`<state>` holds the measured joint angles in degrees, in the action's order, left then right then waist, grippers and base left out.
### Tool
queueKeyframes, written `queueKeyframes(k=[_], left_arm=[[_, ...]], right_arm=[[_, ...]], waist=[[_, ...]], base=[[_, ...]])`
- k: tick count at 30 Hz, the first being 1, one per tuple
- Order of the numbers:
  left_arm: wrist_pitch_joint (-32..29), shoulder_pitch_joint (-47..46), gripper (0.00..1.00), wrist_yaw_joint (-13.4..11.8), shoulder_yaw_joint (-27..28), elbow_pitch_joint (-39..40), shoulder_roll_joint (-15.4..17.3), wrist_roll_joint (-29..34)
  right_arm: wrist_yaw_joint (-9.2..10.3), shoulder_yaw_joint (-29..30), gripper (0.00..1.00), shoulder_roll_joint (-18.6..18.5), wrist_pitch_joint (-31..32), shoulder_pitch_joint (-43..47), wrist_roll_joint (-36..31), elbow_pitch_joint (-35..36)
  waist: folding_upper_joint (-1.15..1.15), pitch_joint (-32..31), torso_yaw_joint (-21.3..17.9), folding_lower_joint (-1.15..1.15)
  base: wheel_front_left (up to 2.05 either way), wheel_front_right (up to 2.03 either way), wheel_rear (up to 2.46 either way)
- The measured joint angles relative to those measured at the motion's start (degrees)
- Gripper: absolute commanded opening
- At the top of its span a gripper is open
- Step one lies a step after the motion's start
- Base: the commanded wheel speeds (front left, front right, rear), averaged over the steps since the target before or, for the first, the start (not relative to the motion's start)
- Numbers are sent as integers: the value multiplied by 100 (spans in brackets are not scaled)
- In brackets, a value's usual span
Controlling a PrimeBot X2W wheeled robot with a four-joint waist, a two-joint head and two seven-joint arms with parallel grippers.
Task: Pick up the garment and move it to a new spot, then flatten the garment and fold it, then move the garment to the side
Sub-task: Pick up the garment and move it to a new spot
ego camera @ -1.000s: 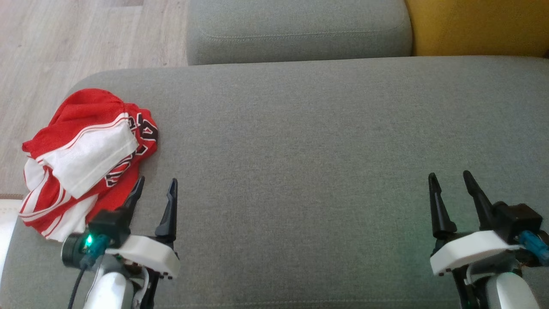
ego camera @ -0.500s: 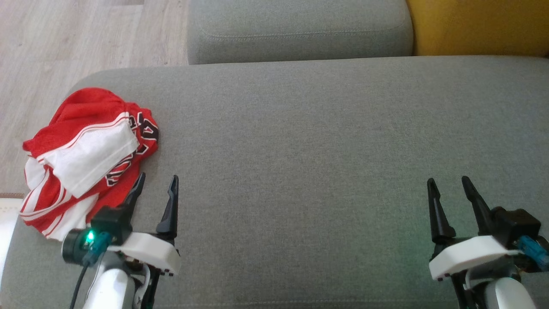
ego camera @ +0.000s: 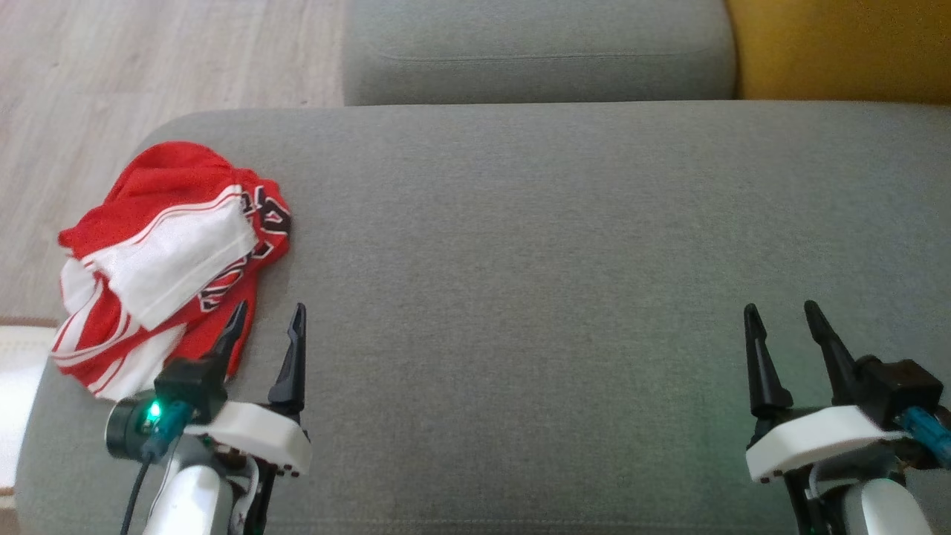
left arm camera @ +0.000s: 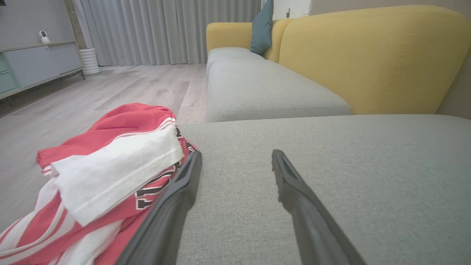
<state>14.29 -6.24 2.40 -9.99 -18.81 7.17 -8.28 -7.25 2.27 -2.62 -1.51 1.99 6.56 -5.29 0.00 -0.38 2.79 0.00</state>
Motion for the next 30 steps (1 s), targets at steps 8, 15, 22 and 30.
queueKeyframes(k=[8, 15, 22, 30], left_arm=[[0, -131, 100, -42, 12, -4, 1, -40], [0, -138, 100, -89, 112, 1, 14, -48], [0, -131, 100, -112, 176, 38, 47, -100], [0, -109, 100, -140, 181, 98, 57, -105]], right_arm=[[0, -45, 100, 3, 19, -1, -1, 194], [0, -211, 100, 5, 81, -12, -1, 387], [0, -254, 100, 5, 141, -14, 0, 460], [0, -254, 100, 5, 154, -14, 0, 494]], waist=[[0, 21, 448, 0], [0, 49, 1026, 0], [0, 61, 1506, 0], [0, 106, 1672, 0]], base=[[0, 0, 0], [0, 0, 0], [0, 0, 0], [0, 0, 0]])
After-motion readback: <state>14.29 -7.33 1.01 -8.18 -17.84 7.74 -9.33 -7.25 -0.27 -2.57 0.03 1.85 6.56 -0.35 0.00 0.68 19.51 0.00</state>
